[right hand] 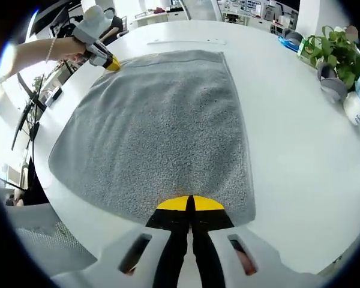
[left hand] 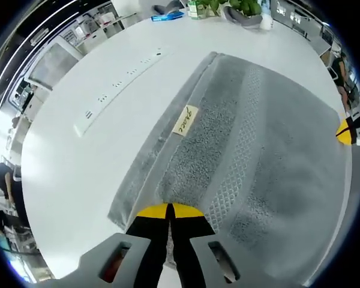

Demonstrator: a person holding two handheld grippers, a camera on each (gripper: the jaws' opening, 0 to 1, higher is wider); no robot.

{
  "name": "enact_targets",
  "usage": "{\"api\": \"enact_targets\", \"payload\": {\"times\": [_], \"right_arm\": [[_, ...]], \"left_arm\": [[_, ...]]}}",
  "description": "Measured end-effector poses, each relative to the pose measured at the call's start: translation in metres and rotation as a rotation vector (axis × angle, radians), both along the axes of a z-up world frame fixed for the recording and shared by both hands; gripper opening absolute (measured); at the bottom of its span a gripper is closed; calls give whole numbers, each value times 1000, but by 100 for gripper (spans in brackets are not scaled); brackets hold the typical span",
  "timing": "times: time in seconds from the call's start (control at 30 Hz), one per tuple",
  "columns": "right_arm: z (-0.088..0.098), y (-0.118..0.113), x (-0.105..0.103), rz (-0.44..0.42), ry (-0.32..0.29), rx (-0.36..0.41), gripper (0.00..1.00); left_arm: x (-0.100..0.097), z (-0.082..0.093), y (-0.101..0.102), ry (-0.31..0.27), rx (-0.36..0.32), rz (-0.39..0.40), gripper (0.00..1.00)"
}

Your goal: Fold the towel on the table until its edges align and the towel forms a compact rectangular stack.

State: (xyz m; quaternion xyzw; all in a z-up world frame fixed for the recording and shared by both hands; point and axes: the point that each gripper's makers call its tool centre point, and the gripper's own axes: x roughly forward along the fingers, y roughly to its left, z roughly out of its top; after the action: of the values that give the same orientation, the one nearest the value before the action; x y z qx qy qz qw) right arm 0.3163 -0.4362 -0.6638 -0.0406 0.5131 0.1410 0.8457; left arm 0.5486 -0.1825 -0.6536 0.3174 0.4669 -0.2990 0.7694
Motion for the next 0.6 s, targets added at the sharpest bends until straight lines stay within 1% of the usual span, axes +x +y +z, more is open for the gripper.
{"api": "enact_targets", "payload": {"times": [0.6], "right_arm": [[0, 16, -10, 5, 6, 36, 0]], "left_arm": [[11, -1, -3, -3, 2, -11, 1]]}}
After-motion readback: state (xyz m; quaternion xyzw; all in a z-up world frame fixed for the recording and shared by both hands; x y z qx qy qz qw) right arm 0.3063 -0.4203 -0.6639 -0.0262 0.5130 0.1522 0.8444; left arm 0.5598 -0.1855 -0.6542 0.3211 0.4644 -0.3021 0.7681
